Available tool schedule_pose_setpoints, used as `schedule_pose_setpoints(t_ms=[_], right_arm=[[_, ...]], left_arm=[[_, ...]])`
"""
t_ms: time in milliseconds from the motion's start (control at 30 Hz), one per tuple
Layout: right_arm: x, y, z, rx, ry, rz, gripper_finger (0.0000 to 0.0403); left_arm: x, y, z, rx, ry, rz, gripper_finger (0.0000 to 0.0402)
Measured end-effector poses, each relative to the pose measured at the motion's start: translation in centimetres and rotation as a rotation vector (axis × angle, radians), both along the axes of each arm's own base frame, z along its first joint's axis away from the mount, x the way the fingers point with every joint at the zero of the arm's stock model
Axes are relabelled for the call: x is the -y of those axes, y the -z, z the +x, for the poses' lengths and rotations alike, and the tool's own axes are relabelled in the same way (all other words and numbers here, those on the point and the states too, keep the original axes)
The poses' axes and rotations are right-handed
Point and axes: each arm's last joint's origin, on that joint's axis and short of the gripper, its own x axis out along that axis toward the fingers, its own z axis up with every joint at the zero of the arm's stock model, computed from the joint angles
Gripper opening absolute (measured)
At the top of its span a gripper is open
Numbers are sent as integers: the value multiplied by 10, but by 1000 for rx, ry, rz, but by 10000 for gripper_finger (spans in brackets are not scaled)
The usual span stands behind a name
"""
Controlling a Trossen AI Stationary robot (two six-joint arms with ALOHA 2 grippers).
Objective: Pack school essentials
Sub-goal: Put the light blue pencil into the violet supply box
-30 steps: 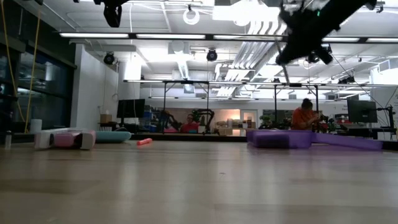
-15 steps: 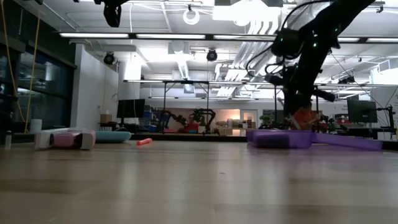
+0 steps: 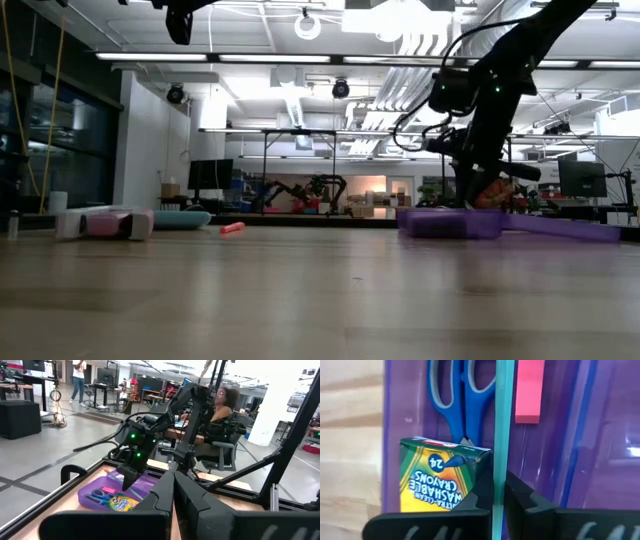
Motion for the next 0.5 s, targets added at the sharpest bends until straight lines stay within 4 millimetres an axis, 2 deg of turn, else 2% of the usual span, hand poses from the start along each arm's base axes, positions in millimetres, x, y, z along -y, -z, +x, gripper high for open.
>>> schedule_pose_setpoints(t_ms=[133, 500], right_arm=[[0, 6, 1, -18, -22, 29, 2], [-2, 7, -2, -50, -16, 53, 8]], left_arm=[[0, 0, 0, 2, 0, -8, 0], [0, -2, 0, 26, 1, -30, 0]])
